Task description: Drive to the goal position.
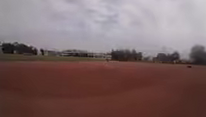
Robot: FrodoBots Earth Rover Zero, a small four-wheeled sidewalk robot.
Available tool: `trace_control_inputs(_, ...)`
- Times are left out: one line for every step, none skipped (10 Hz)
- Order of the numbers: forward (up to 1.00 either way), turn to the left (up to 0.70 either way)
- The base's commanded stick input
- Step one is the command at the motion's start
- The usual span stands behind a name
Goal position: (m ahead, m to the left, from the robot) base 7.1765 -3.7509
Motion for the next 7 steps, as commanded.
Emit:
trace_control_inputs(0.7,0.0)
trace_control_inputs(0.7,0.0)
trace_control_inputs(0.7,0.0)
trace_control_inputs(0.7,0.0)
trace_control_inputs(0.7,0.0)
trace_control_inputs(0.7,0.0)
trace_control_inputs(0.7,-0.34)
